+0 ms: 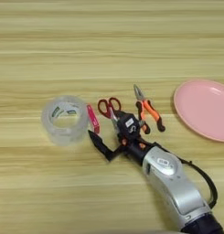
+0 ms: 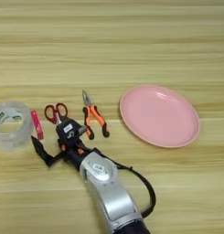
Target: Move the objects on the table
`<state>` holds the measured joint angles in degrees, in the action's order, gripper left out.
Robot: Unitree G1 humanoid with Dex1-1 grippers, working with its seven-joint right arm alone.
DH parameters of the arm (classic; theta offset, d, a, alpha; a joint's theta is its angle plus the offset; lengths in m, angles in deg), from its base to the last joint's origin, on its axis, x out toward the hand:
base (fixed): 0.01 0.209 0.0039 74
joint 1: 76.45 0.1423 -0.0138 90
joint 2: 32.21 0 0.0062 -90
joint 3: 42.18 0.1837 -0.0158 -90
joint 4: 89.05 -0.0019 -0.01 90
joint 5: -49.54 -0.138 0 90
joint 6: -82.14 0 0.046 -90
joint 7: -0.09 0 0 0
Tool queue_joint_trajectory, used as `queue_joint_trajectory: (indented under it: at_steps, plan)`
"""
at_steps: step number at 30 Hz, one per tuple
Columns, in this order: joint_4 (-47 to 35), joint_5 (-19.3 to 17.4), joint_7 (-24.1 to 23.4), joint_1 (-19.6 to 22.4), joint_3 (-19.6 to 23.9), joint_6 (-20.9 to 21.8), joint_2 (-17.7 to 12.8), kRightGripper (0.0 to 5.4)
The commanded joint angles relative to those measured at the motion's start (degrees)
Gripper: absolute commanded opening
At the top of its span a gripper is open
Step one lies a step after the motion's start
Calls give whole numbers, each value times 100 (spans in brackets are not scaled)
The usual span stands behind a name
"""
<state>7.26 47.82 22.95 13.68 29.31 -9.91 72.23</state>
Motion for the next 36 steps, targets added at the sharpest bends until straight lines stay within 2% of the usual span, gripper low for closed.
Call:
queue_joint_trajectory:
  at_steps: [1, 16, 36]
  plan:
    - [3, 10, -85, 436, 62, 223, 164, 537]
    - [631, 5, -149, 842, 283, 420, 312, 537]
    - [829, 33, -57, 866, 220, 511, 360, 325]
